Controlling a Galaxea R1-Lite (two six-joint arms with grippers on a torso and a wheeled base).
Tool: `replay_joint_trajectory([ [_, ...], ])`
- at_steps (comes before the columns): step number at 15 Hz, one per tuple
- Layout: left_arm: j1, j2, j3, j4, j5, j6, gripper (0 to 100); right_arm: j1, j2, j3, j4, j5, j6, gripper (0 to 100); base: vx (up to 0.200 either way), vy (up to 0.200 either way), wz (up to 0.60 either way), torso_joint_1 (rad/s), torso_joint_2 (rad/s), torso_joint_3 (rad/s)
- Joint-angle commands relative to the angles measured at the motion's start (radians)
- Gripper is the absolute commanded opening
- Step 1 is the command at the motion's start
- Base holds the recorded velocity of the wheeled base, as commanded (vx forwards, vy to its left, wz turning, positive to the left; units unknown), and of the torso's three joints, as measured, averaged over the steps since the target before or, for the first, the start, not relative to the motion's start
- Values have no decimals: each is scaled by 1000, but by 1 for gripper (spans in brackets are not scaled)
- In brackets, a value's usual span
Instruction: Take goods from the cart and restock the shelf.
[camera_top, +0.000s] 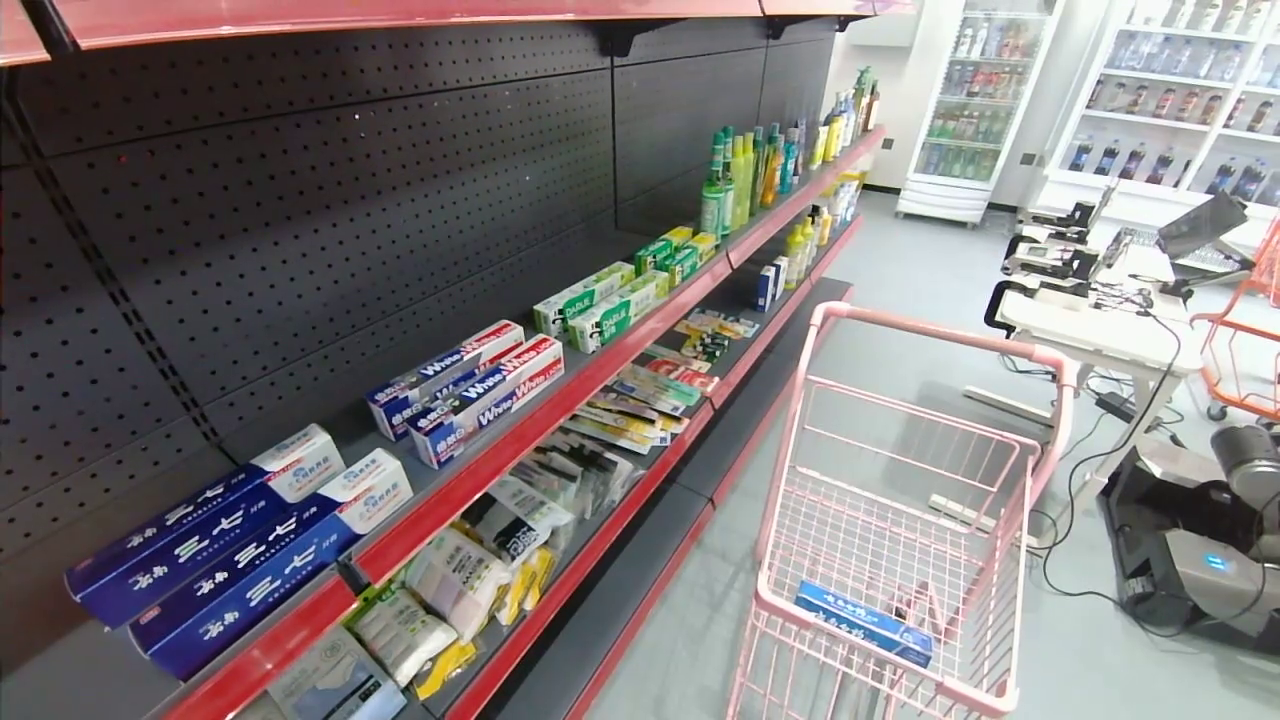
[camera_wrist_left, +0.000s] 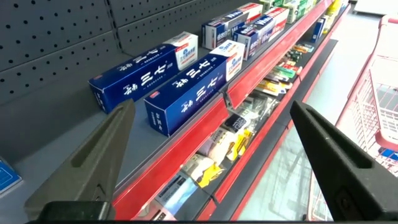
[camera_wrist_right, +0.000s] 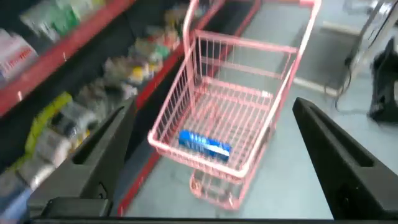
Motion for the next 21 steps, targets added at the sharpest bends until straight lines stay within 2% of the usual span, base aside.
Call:
replay_joint_trajectory([
  [1,0,1,0,0,0,0,100,-113,769,-209,35,153,-218,100,0,0,0,0,0,0],
  [3,0,1,0,0,0,0,100,-153,1072,-352,37,330,-505,100,0,0,0,0,0,0],
  [5,0,1,0,0,0,0,100,-144,1244,-432,35,336,-672,100,0,0,0,0,0,0],
  [11,0,1,0,0,0,0,100,-143,1512,-559,37,334,-985,100,0,0,0,0,0,0],
  [12,0,1,0,0,0,0,100,-132,1546,-581,41,331,-1025,100,0,0,0,0,0,0],
  [17,0,1,0,0,0,0,100,-20,1634,-645,38,307,-1030,100,0,0,0,0,0,0],
  [21,0,1,0,0,0,0,100,-18,1652,-653,38,297,-1037,100,0,0,0,-64,130,75],
])
